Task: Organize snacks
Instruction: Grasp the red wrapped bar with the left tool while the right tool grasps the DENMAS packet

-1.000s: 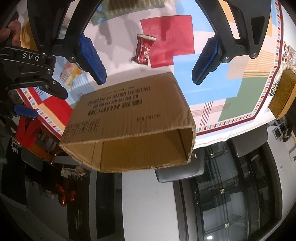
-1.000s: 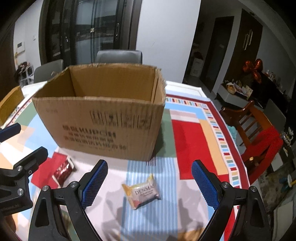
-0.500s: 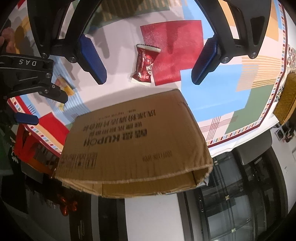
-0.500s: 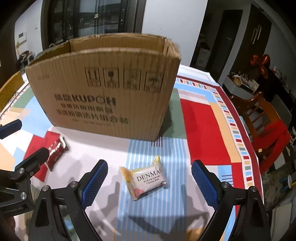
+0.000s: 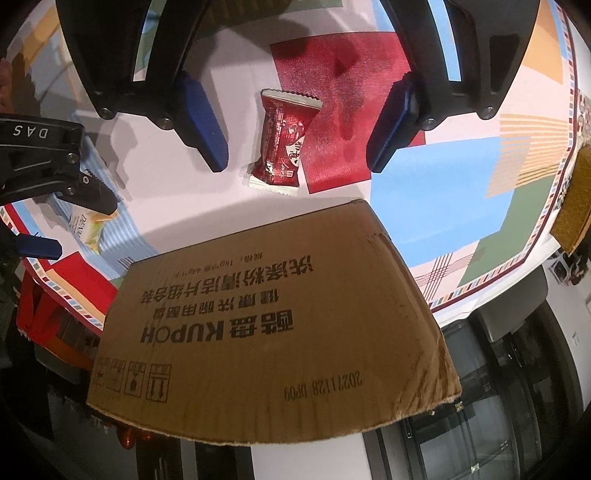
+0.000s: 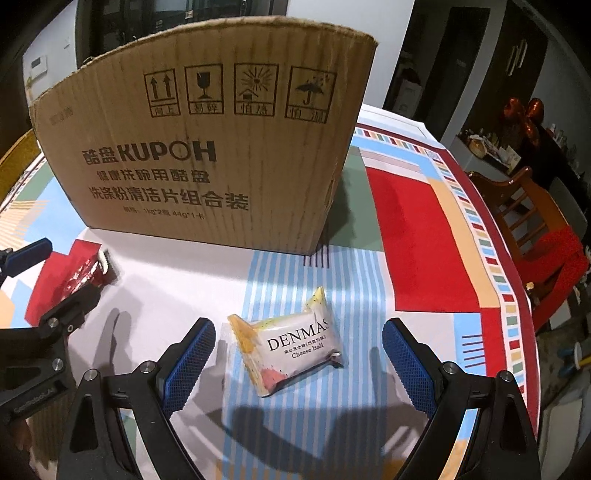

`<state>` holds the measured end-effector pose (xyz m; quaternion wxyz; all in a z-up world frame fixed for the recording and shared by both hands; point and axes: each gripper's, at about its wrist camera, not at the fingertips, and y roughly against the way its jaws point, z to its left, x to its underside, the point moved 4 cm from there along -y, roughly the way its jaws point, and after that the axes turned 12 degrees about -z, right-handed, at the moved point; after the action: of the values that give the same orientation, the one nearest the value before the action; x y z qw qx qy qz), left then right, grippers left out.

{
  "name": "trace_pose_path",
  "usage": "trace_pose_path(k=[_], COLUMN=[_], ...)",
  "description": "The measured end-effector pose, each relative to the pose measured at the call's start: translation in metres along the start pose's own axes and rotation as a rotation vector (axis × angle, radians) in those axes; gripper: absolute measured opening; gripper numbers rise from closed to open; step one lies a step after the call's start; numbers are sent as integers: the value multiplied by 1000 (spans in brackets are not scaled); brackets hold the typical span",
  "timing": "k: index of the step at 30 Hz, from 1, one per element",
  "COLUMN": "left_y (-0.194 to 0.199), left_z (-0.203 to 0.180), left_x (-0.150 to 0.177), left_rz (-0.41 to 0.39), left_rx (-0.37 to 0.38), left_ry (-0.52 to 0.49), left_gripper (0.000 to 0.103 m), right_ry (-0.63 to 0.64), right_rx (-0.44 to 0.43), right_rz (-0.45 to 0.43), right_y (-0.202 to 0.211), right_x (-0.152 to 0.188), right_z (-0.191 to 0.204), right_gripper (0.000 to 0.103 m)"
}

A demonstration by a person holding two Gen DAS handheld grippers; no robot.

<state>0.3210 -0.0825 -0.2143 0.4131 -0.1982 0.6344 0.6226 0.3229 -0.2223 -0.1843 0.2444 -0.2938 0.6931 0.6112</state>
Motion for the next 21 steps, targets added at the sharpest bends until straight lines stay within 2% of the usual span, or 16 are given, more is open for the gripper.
trace_pose_path(k=[9, 13, 18, 21], left_y=[-7, -11, -12, -13], left_z=[-1, 0, -1, -4], left_x=[4, 6, 8, 7], left_rz=[25, 43, 53, 54], left_rx=[13, 21, 32, 41], left_ry=[0, 3, 11, 9], left_gripper=[60, 46, 41, 36], right_ry=[-17, -31, -63, -92], right_rx=[-15, -35, -62, -80], right_rz=[16, 27, 60, 64], right_y=[-13, -17, -26, -28], right_x=[5, 6, 10, 12], right_z=[-5, -5, -8, -10], right_gripper=[93, 91, 75, 71])
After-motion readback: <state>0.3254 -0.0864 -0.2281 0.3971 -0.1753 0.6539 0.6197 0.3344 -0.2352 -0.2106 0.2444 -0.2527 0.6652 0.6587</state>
